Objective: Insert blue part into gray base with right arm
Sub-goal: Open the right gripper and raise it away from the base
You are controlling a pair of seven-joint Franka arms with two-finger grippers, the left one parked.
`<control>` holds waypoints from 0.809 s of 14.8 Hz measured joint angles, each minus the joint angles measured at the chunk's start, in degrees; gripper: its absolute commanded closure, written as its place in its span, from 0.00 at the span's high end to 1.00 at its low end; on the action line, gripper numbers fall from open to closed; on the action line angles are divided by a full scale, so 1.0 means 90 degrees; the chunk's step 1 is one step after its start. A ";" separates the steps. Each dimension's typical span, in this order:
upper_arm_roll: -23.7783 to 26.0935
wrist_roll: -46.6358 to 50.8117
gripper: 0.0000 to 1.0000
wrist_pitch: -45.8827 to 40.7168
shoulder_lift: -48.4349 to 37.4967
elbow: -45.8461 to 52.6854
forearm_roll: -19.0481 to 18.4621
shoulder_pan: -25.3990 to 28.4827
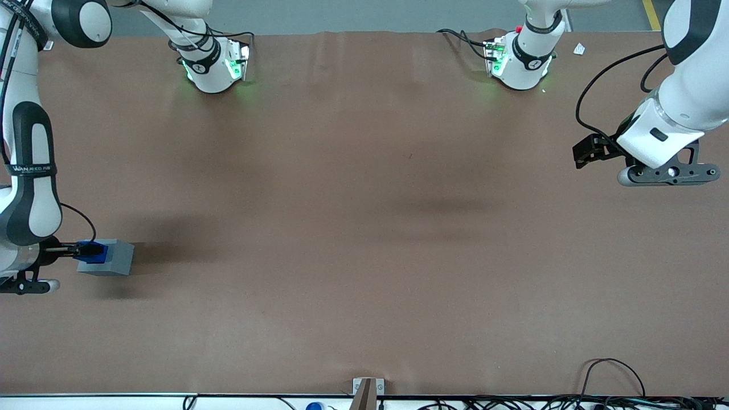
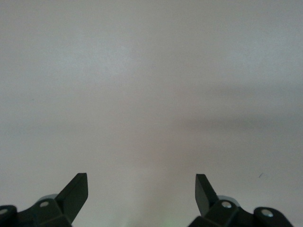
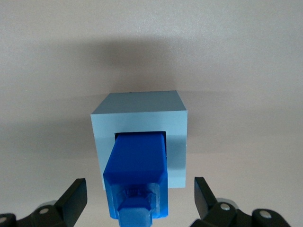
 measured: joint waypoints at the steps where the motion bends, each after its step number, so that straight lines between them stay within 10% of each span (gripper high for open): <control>1: 0.0000 0.0000 1.00 0.0000 0.0000 0.0009 0.0000 0.0000; 12: 0.0050 0.0000 1.00 -0.1734 -0.1446 0.0473 0.0001 0.0210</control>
